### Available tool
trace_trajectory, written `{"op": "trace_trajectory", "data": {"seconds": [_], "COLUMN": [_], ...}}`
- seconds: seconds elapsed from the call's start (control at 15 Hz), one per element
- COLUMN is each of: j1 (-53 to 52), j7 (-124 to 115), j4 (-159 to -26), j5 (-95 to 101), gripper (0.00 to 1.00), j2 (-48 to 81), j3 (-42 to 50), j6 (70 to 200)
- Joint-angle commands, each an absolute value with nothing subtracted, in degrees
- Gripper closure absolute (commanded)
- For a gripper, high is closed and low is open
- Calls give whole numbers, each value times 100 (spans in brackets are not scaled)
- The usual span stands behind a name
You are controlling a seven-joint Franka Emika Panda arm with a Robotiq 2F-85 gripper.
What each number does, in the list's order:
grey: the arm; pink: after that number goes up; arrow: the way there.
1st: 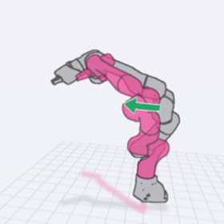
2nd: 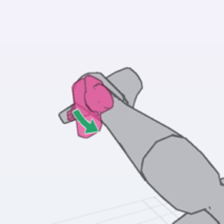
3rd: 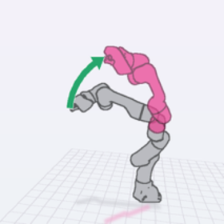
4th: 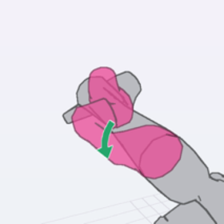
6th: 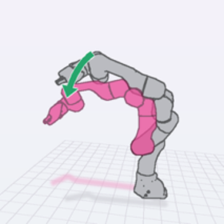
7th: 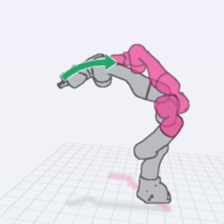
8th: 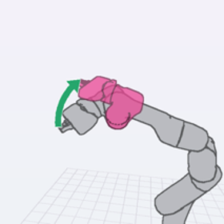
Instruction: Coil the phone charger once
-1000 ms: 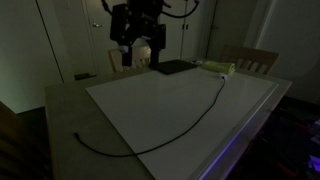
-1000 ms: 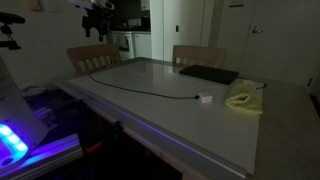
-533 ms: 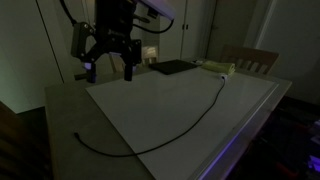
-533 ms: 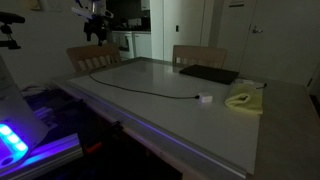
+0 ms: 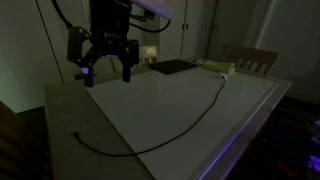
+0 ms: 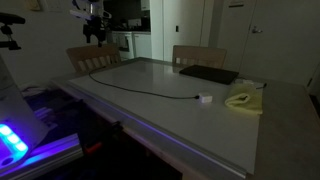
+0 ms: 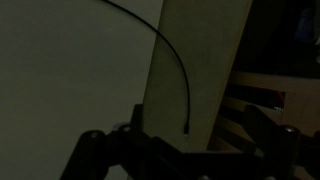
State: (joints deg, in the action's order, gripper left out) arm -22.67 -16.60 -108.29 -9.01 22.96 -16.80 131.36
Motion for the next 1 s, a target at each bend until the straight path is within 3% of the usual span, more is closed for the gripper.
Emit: {"op": "trace_trajectory", "data": {"seconds": [0.0, 0.93], "j1": [-2796, -3669], "j7": [-2354, -3395], "j4": [-10421, -9422], "j5": [4, 486], "gripper": [0, 0], "j2": [2526, 3839], "j3": [-1447, -919], "j6": [12904, 13390]}}
